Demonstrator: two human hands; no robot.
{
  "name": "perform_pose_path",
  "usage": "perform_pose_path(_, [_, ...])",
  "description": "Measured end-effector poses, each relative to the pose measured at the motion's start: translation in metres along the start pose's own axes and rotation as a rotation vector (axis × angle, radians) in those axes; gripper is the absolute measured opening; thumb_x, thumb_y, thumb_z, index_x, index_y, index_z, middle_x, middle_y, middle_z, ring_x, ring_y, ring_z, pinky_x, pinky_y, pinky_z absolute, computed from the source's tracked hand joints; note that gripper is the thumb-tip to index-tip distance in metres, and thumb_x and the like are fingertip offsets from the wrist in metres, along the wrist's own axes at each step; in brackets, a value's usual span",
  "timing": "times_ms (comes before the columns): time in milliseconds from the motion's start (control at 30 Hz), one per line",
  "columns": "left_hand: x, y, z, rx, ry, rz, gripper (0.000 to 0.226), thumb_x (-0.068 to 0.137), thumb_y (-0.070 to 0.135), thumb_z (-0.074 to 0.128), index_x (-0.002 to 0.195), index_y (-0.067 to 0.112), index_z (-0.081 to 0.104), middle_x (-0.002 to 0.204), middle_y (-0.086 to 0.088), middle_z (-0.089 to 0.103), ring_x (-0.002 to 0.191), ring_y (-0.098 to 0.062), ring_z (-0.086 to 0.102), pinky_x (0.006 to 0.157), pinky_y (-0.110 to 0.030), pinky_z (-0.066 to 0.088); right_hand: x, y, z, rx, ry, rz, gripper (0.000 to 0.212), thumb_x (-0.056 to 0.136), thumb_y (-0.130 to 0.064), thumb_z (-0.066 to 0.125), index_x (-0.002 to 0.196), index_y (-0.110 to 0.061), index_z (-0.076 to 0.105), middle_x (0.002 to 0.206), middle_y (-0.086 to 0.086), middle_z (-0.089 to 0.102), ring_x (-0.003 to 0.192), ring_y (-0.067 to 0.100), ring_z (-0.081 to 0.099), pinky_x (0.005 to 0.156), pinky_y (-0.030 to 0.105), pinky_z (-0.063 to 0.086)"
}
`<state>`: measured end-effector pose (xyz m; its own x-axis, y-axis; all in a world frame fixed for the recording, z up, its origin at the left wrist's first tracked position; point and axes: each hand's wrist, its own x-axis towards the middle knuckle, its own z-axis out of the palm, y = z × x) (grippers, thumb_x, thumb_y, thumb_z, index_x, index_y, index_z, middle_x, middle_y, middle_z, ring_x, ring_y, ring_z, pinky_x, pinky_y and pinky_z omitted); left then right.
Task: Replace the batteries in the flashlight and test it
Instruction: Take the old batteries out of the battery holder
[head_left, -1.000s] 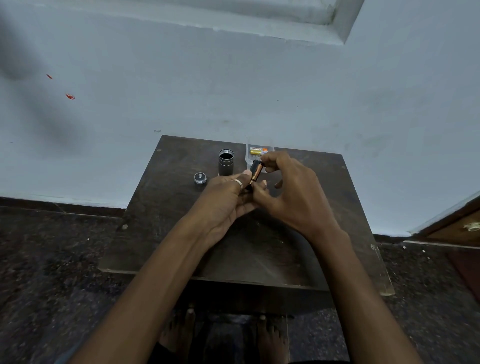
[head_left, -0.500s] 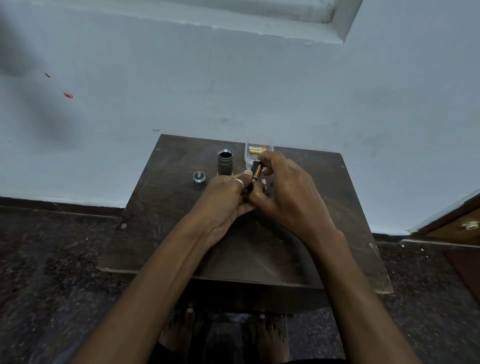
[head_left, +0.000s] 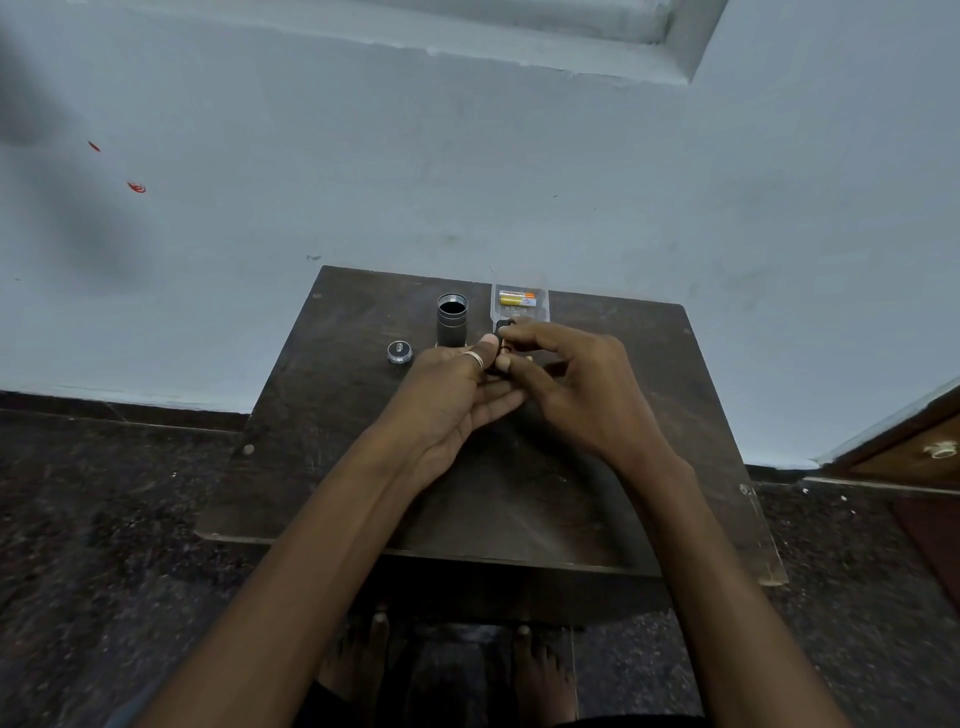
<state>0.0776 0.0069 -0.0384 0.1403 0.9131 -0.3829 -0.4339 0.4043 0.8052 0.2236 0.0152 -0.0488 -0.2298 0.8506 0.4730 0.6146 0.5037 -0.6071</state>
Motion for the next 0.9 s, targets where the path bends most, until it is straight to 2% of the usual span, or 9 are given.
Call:
perform_pose_path(67, [0.001,0.0,0.0,-0.017,0.012,-0.004,0.024,0.103,0.017,0.049,0.098,0.001,0.066,0.095,-0.018,0.073,0.078,-0.018,0.075,0.067,-0.027,0.061,0.001,-0.001,0.002,0.015,0.04,0.0,0.019,0.094,-0.014,0.068,0.11,-0.011,0.076,0.102,0.001,0.078,0.093,0.003,0.069,0.081,0.016,0.055])
perform_pose_path(133, [0.0,0.001,-0.001,-0.02,0.02,-0.013,0.026,0.103,0.018,0.048,0.095,0.0,0.065,0.082,-0.013,0.074,0.073,-0.017,0.075,0.065,-0.026,0.061,0.002,0.0,0.004,0.016,0.087,0.053,0.016,0.099,-0.016,0.06,0.103,-0.013,0.075,0.09,0.002,0.078,0.081,0.007,0.07,0.071,0.021,0.056])
perform_pose_path(233, [-0.002,0.001,0.001,-0.017,0.002,-0.027,0.026,0.103,0.018,0.048,0.096,-0.001,0.064,0.072,-0.008,0.074,0.071,-0.016,0.075,0.065,-0.025,0.061,0.007,0.0,0.005,0.243,0.179,0.306,0.027,0.103,-0.025,0.05,0.096,-0.011,0.072,0.088,0.001,0.076,0.081,0.011,0.073,0.067,0.037,0.06])
perform_pose_path(333, [-0.002,0.001,0.001,-0.013,0.015,-0.038,0.026,0.104,0.019,0.048,0.104,-0.003,0.062,0.076,-0.009,0.075,0.071,-0.017,0.076,0.064,-0.025,0.061,0.011,-0.001,-0.001,0.617,0.281,0.565,0.038,0.106,-0.028,0.046,0.097,0.002,0.067,0.094,0.013,0.075,0.085,0.015,0.075,0.062,0.027,0.058])
perform_pose_path(467, [-0.002,0.001,0.0,-0.009,0.026,-0.048,0.028,0.104,0.018,0.048,0.114,-0.005,0.06,0.083,-0.013,0.074,0.071,-0.017,0.076,0.063,-0.025,0.061,0.008,0.009,-0.006,0.733,0.313,0.793,0.036,0.106,-0.029,0.047,0.088,-0.003,0.065,0.087,0.013,0.074,0.084,0.018,0.075,0.067,0.024,0.059])
perform_pose_path(533, [-0.002,0.001,0.0,-0.013,0.03,-0.053,0.03,0.104,0.018,0.048,0.117,-0.006,0.059,0.083,-0.013,0.075,0.07,-0.017,0.075,0.062,-0.024,0.061,0.006,0.018,-0.006,0.639,0.259,0.844,0.028,0.103,-0.023,0.053,0.093,-0.002,0.067,0.09,0.013,0.074,0.079,0.015,0.074,0.078,0.03,0.062])
perform_pose_path(633, [-0.002,0.0,0.001,-0.006,0.025,-0.054,0.028,0.104,0.018,0.047,0.113,-0.005,0.06,0.081,-0.011,0.076,0.07,-0.016,0.075,0.061,-0.023,0.06,0.0,0.029,-0.003,0.181,0.115,0.76,0.016,0.097,-0.023,0.06,0.094,-0.01,0.069,0.082,0.002,0.074,0.078,0.015,0.074,0.088,0.043,0.059])
perform_pose_path(733, [-0.001,-0.001,0.001,0.005,0.022,-0.05,0.026,0.104,0.018,0.048,0.104,-0.003,0.062,0.082,-0.011,0.076,0.072,-0.017,0.076,0.062,-0.024,0.061,-0.002,0.022,-0.002,-0.236,0.011,0.641,0.015,0.093,-0.029,0.062,0.095,-0.018,0.072,0.093,0.004,0.075,0.093,0.025,0.07,0.083,0.032,0.052])
perform_pose_path(900, [0.0,-0.001,0.0,0.008,0.032,-0.052,0.025,0.104,0.019,0.048,0.101,-0.001,0.063,0.081,-0.011,0.076,0.071,-0.016,0.075,0.062,-0.024,0.061,-0.003,0.02,0.007,-0.421,-0.019,0.543,0.021,0.092,-0.028,0.061,0.091,-0.011,0.073,0.09,0.01,0.073,0.089,0.032,0.066,0.072,0.035,0.049])
